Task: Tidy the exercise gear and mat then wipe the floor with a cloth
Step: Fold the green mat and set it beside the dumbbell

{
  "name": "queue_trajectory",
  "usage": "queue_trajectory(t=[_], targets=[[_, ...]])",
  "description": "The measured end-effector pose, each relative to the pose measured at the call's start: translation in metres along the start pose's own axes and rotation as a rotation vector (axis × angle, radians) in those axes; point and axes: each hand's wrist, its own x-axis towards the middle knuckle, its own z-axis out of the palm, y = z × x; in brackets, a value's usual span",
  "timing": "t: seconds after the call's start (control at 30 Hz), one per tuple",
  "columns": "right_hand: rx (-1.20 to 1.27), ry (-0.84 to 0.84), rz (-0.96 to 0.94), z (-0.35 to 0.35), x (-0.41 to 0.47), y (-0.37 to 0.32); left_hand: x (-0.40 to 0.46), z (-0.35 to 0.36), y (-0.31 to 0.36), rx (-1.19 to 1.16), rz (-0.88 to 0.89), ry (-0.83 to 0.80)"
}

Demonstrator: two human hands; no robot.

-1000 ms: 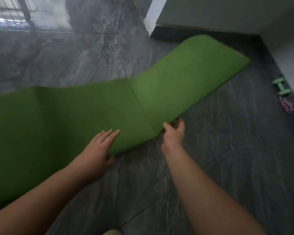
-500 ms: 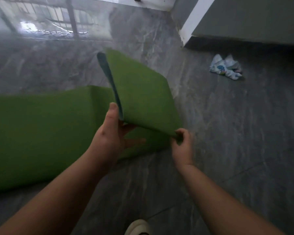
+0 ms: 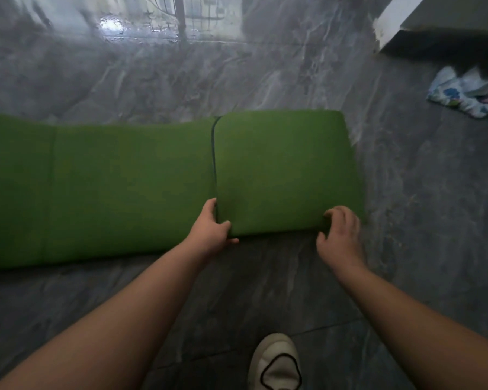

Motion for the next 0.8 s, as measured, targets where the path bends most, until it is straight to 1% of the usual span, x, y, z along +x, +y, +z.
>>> queue_trajectory(t=[0.13, 0.23, 0.3, 0.33, 0.43, 0.53, 0.63, 0.73, 0.8], targets=[[-0.067, -0.093, -0.218, -0.001, -0.006, -0.021, 0.0, 0.006, -0.002, 0.162, 0.097, -0.028], [-0.033, -0.064, -0.374, -0.008, -0.004, -0.043, -0.001, 0.008, 0.002, 0.254, 0.28, -0.102], [-0.029, -0.067, -0.467, -0.012, -0.004, -0.056, 0.003, 0.009, 0.001, 0.245, 0.341, -0.158], [-0.044, -0.103, -0.492, -0.012, -0.005, -0.061, 0.007, 0.008, -0.002, 0.223, 0.316, -0.157], [-0.156, -0.3, -0.519, -0.003, -0.006, -0.072, 0.013, 0.004, -0.012, 0.17, 0.137, -0.079], [-0.316, -0.473, -0.565, 0.009, -0.005, -0.079, 0.02, 0.001, -0.019, 0.23, 0.064, -0.048], [-0.352, -0.499, -0.571, 0.014, -0.002, -0.086, 0.021, 0.001, -0.017, 0.294, 0.04, -0.014], [-0.335, -0.497, -0.541, 0.019, -0.001, -0.089, 0.016, -0.004, -0.018, 0.523, 0.112, 0.053], [-0.338, -0.491, -0.536, 0.023, -0.001, -0.089, 0.011, -0.008, -0.02, 0.561, 0.119, 0.074]])
